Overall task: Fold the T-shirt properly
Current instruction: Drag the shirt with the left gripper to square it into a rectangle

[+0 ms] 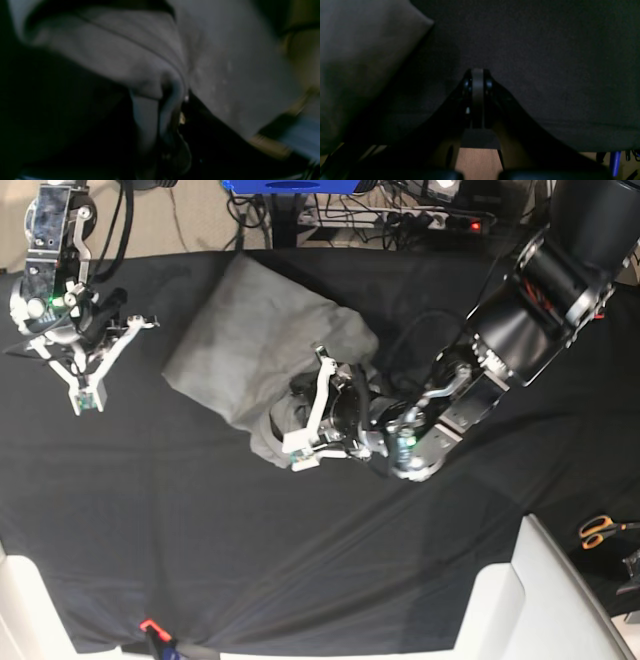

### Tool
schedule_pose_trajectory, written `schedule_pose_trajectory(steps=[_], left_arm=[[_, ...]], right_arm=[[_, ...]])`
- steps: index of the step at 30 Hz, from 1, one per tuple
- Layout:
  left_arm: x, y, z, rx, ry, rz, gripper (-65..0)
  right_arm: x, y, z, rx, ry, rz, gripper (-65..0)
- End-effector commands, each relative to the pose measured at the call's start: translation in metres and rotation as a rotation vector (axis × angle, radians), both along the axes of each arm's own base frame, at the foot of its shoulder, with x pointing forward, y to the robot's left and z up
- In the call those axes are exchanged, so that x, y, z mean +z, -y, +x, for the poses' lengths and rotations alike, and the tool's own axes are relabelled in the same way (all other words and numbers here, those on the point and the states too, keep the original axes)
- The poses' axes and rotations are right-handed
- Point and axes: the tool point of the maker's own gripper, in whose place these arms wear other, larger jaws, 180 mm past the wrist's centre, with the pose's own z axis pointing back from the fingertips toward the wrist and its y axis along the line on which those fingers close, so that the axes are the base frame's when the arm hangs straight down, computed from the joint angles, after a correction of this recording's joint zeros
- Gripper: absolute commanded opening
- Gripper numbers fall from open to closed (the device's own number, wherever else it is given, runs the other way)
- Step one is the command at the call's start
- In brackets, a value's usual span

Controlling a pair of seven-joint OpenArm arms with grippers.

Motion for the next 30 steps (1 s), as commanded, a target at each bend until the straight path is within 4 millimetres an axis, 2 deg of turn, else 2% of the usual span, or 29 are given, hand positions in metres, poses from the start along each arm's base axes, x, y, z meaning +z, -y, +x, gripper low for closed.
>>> schedule_pose_trajectory(steps=[1, 3, 6, 8, 10, 13, 19, 21, 23, 30], left_arm=[[0.010, 0.003, 0.012, -0.029, 0.044, 0.001, -65.0], [0.011, 0.008, 0.018, -0.083, 0.090, 0.045, -65.0], [0.014, 0.001, 0.034, -0.127, 0.169, 0.117, -65.0], [0.019, 0.004, 0.046, -0.162, 0.230, 0.159, -65.0], [0.019, 0.001, 0.051, -0.233, 0.277, 0.212, -65.0], [0.018, 0.008, 0.051, -0.382, 0.342, 0.288, -65.0], [0.012, 0.010, 0.070, -0.469, 0.484, 0.457, -65.0], [0.010, 0.015, 0.075, -0.478, 0.505, 0.448, -65.0], [0.004, 0.012, 0.076, -0.481, 0.501, 0.444, -65.0], [0.000, 0.040, 0.070, -0.491, 0.491, 0.340, -65.0]], right_arm=[[0.008, 0.003, 0.007, -0.001, 0.034, -0.011, -64.8], [0.008, 0.004, 0.008, -0.002, 0.036, -0.012, -64.8], [0.008, 0.004, 0.008, -0.002, 0.037, -0.013, -64.8], [0.008, 0.004, 0.008, -0.002, 0.035, -0.013, -64.8], [0.008, 0.004, 0.008, -0.004, 0.034, -0.012, -64.8], [0.007, 0.004, 0.007, -0.006, 0.031, -0.013, -64.8], [0.007, 0.004, 0.007, -0.008, 0.031, -0.012, -64.8], [0.007, -0.001, 0.006, -0.019, 0.033, 0.004, -64.8], [0.007, 0.003, 0.004, -0.059, 0.036, 0.015, -64.8], [0.007, 0.007, 0.003, -0.075, 0.036, 0.014, -64.8]])
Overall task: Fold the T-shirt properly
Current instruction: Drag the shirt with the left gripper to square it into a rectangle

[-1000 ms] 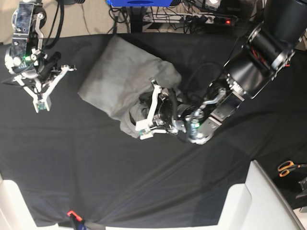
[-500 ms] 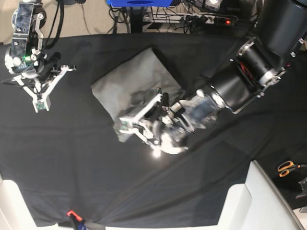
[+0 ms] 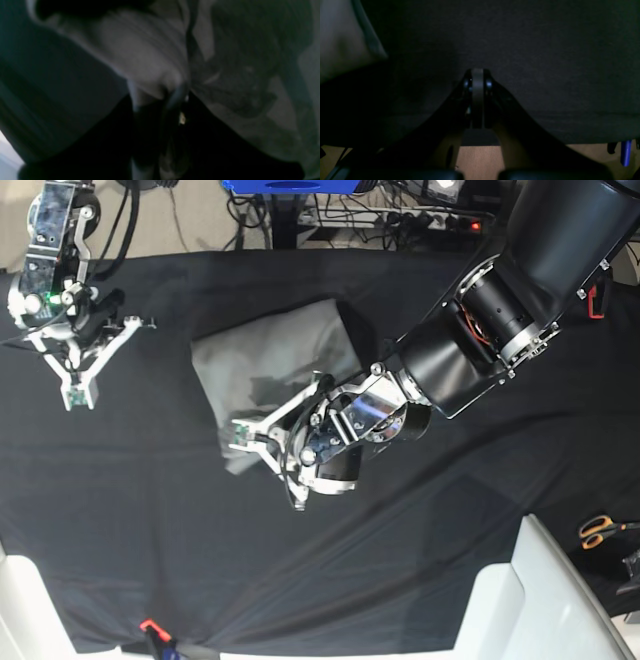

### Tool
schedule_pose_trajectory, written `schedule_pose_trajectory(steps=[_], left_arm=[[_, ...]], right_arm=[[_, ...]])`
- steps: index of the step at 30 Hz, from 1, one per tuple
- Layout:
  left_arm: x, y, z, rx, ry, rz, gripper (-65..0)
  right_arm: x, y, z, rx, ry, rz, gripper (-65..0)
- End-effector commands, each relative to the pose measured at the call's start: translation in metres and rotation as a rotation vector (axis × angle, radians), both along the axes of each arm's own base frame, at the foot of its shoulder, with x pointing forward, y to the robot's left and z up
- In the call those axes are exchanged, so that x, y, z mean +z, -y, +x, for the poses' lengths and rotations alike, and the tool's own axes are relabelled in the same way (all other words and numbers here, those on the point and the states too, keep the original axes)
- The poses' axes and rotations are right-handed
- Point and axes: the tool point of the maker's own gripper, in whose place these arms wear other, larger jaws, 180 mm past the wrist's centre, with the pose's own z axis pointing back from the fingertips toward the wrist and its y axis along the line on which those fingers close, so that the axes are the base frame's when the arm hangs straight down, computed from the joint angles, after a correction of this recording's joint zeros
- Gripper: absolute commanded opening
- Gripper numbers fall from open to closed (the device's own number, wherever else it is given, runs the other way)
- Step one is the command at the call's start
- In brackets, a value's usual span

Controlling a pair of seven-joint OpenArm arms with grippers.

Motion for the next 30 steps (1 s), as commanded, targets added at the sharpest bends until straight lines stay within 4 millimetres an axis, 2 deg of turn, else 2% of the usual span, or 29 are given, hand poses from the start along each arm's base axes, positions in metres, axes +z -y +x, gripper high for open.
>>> schedule_pose_trajectory(steps=[1, 7, 13, 23, 24, 27, 30], left_arm=[[0.016, 0.019, 0.011, -0.013, 0.029, -0.056, -65.0], [0.028, 0.038, 0.016, -0.041, 0.052, -0.082, -65.0], [0.035, 0.061, 0.011, -0.069, 0.049, -0.134, -65.0], [0.023, 0.050, 0.011, -0.046, 0.023, -0.110, -65.0], [0.023, 0.050, 0.011, -0.046, 0.023, -0.110, -65.0], [0.023, 0.048, 0.012, -0.043, 0.023, -0.108, -65.0], [0.023, 0.048, 0.012, -0.043, 0.023, -0.108, -65.0]], right_arm=[[0.008, 0.002, 0.008, 0.002, 0.035, -0.005, -64.8], [0.009, 0.002, 0.011, 0.000, 0.043, -0.005, -64.8], [0.011, 0.002, 0.015, 0.000, 0.052, -0.005, -64.8], [0.016, 0.004, 0.023, 0.002, 0.074, -0.008, -64.8], [0.018, 0.008, 0.026, 0.003, 0.080, -0.020, -64.8], [0.023, 0.041, 0.029, -0.048, 0.086, -0.066, -64.8], [0.016, 0.069, 0.023, -0.131, 0.064, -0.072, -64.8]])
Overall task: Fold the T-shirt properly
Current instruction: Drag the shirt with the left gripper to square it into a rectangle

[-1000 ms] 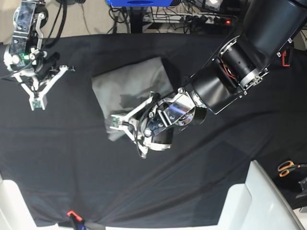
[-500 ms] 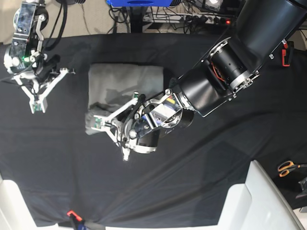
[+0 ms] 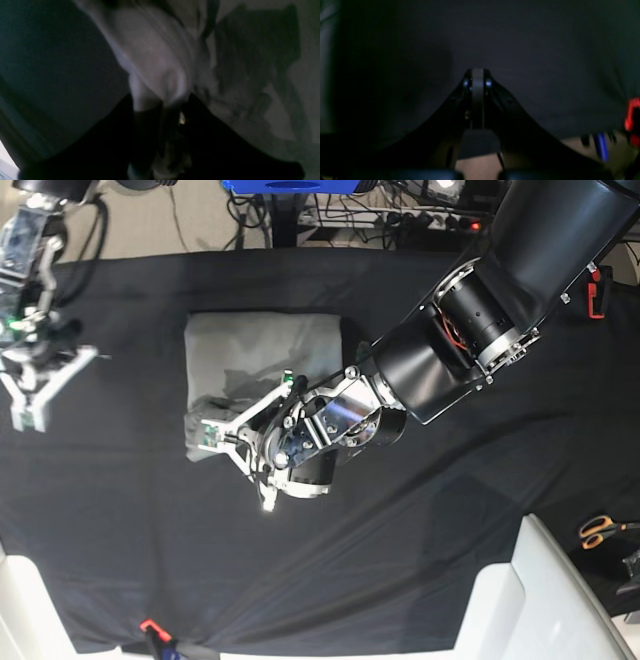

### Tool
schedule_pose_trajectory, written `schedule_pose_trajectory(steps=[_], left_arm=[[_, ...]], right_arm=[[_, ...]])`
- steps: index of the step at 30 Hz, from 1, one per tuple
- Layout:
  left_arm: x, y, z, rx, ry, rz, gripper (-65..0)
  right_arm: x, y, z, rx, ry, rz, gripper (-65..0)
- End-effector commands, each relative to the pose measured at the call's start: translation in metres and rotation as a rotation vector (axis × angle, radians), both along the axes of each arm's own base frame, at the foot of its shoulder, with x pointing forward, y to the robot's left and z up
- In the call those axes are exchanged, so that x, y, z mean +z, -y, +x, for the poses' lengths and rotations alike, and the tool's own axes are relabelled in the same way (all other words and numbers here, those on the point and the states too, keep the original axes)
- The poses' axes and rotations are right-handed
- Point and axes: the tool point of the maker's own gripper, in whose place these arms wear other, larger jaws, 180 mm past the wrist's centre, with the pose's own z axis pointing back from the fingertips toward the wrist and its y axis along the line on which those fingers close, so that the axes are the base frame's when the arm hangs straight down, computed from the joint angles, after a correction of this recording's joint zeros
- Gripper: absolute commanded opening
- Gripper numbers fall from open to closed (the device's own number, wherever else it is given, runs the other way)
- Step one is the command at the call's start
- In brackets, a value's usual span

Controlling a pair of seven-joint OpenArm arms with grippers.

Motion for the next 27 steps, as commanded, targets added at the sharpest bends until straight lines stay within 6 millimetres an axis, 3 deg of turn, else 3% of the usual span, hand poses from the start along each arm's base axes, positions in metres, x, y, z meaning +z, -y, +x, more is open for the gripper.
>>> schedule_pose_trajectory(steps=[1, 27], left_arm=[[0.0160, 0.0096, 0.0138, -0.003, 0.036, -0.030, -65.0], [0.0225, 0.0104, 0.0217, 0.005, 0.050, -0.035, -65.0]], right_arm=[[0.0048, 0.0068, 0.0034, -0.002, 0.019, -0.006, -64.8], [-0.0004, 0.0089, -0.0018, -0.007, 0.000, -0.003, -64.8]])
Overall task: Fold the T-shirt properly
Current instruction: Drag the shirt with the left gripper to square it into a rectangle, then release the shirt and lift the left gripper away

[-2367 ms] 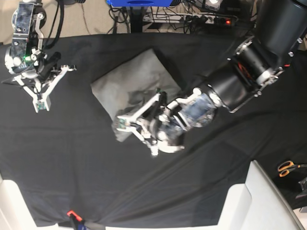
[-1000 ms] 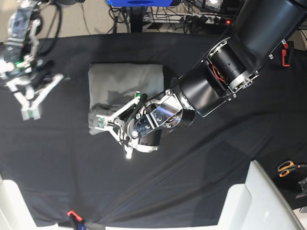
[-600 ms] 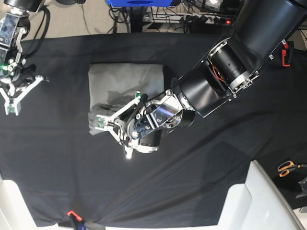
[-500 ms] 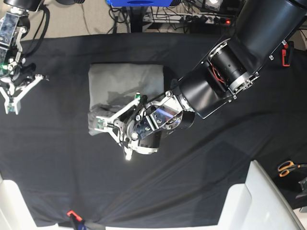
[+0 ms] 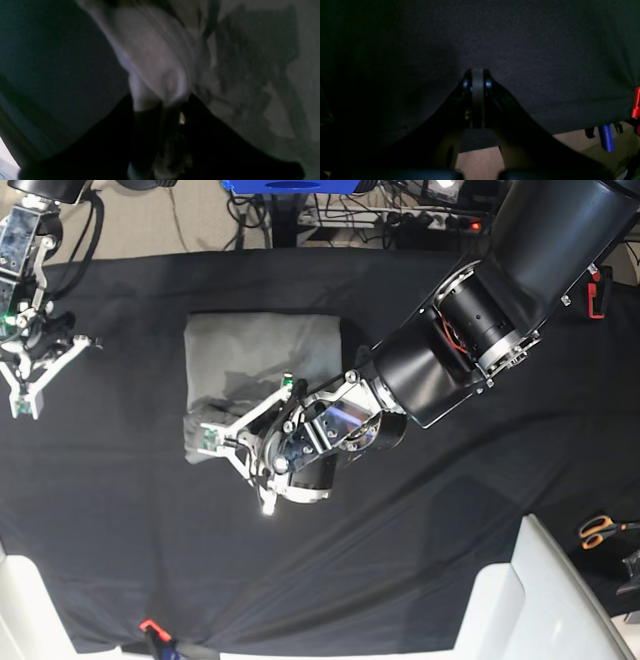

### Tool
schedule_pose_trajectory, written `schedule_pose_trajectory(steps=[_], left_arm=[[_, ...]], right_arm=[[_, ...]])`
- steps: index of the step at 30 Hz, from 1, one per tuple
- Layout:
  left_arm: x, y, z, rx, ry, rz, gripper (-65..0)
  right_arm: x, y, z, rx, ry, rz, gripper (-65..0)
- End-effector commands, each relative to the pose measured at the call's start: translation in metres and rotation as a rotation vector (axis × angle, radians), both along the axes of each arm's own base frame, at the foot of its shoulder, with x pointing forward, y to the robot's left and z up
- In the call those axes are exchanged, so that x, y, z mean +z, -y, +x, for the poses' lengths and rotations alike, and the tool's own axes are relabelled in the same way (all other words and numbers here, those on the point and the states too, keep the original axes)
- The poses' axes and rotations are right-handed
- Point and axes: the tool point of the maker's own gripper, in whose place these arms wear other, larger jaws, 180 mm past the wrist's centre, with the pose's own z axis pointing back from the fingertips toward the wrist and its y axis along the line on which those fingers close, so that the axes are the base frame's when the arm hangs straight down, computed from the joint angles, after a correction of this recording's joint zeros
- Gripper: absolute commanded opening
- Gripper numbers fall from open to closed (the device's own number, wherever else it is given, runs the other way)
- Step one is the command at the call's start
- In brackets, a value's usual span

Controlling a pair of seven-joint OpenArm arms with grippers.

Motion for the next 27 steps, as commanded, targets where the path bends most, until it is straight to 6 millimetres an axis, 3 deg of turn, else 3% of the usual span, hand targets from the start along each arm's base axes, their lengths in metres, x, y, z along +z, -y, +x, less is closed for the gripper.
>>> schedule_pose_trajectory(steps=[1, 6, 10, 12, 17, 22, 25, 27], left_arm=[[0.018, 0.009, 0.017, 0.002, 0.043, -0.029, -64.0], [0.018, 0.007, 0.017, 0.004, 0.043, -0.027, -27.8], [0.026, 0.008, 0.027, 0.005, 0.063, -0.030, -12.3], [0.029, 0.008, 0.030, 0.006, 0.068, -0.032, -9.7], [0.057, 0.009, 0.058, 0.033, 0.127, -0.057, -9.1], [0.121, 0.025, 0.081, 0.108, 0.241, -0.157, -9.2], [0.139, 0.017, 0.067, 0.139, 0.300, -0.163, -11.4], [0.138, 0.004, 0.045, 0.159, 0.317, -0.152, -24.8]], right_arm=[[0.010, 0.006, 0.008, 0.003, 0.035, -0.021, -64.8], [0.010, 0.006, 0.008, 0.003, 0.035, -0.021, -64.8], [0.009, 0.005, 0.007, 0.002, 0.033, -0.020, -64.8], [0.009, 0.005, 0.007, 0.002, 0.033, -0.020, -64.8], [0.009, 0.005, 0.007, 0.002, 0.030, -0.020, -64.8], [0.008, 0.005, 0.006, 0.003, 0.029, -0.019, -64.8], [0.008, 0.004, 0.006, 0.007, 0.028, -0.020, -64.8], [0.007, 0.001, 0.001, 0.047, 0.017, -0.019, -64.8]])
